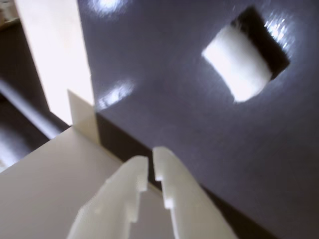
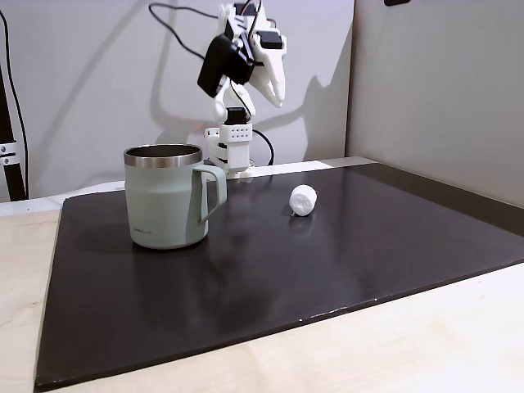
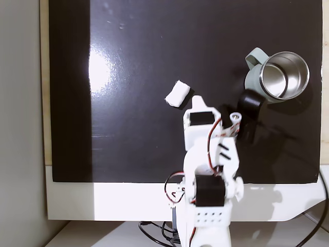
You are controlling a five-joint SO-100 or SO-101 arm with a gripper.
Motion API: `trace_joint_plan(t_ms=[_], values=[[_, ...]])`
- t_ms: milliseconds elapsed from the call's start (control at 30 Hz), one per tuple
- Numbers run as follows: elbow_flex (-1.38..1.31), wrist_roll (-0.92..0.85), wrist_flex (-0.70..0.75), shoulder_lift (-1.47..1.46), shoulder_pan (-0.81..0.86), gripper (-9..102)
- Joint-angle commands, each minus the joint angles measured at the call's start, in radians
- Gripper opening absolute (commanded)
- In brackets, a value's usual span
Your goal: Grasp a gauze and put it in the cup.
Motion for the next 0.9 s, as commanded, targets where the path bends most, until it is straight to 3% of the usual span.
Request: trace_joint_plan(t_ms=[0,333,667,867], values=[[-0.138,-0.094,0.048,-0.077,0.011,0],[-0.35,-0.318,0.206,-0.351,0.058,11],[-0.614,-0.638,0.442,-0.738,0.063,34],[-0.669,-0.701,0.479,-0.859,0.057,36]])
